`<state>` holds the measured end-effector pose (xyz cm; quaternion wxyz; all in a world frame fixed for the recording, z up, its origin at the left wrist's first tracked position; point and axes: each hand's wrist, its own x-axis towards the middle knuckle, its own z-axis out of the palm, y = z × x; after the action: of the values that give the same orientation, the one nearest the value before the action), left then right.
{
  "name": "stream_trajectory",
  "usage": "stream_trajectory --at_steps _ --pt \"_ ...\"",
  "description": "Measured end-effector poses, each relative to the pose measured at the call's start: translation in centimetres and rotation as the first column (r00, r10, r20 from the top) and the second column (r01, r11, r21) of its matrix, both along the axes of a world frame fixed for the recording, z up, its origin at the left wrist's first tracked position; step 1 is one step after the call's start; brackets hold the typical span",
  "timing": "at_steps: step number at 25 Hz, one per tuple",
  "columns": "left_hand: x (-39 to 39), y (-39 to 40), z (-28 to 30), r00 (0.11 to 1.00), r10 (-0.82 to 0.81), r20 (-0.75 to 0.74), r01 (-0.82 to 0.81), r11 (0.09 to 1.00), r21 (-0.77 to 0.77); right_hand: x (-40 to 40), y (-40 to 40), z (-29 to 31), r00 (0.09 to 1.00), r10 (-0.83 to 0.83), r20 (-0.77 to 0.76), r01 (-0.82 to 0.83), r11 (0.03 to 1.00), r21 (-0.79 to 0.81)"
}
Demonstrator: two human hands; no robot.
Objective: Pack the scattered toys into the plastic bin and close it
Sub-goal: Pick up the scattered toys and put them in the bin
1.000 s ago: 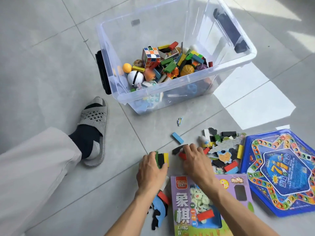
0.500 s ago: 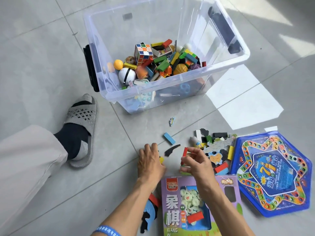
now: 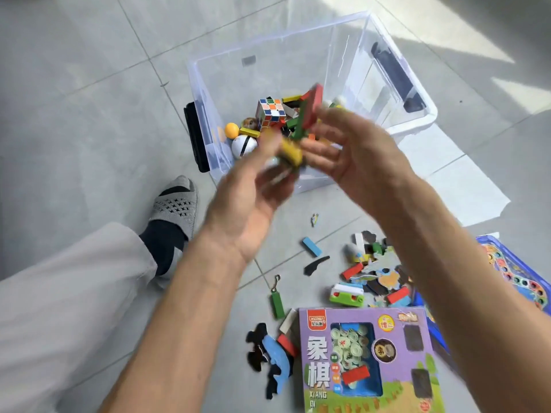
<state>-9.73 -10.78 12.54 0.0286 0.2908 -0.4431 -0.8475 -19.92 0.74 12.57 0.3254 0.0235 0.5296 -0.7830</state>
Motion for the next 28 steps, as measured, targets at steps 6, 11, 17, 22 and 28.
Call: stream_trajectory --at_steps 6,11,17,22,28 --pt "-0.5 -0.4 -3.7 0.964 0.152 0.22 -0.033 0.885 -0.464 3.1 2.7 -8.3 0.959 -0.063 -0.276 0.209 0.818 0.537" --pt "9.2 3.8 -18.9 0.532 -0.028 0.847 0.77 0.433 -0.469 10.7 6.0 -22.6 0.505 0.804 -0.315 0.094 0.311 0.946" --pt "11.2 5.0 -23.3 0.637 -0.046 0.769 0.729 0.359 -0.582 11.6 6.9 -26.7 0.287 0.905 -0.313 0.242 0.248 0.938" --pt "10.0 5.0 -22.8 0.653 0.139 0.744 0.436 0.735 -0.519 11.9 7.8 -26.7 0.449 0.829 -0.335 0.237 0.251 0.938" --pt "8.1 4.7 -23.1 0.603 0.101 0.791 0.72 0.357 -0.595 13.9 9.0 -25.7 0.587 0.782 -0.209 0.284 0.042 0.958"
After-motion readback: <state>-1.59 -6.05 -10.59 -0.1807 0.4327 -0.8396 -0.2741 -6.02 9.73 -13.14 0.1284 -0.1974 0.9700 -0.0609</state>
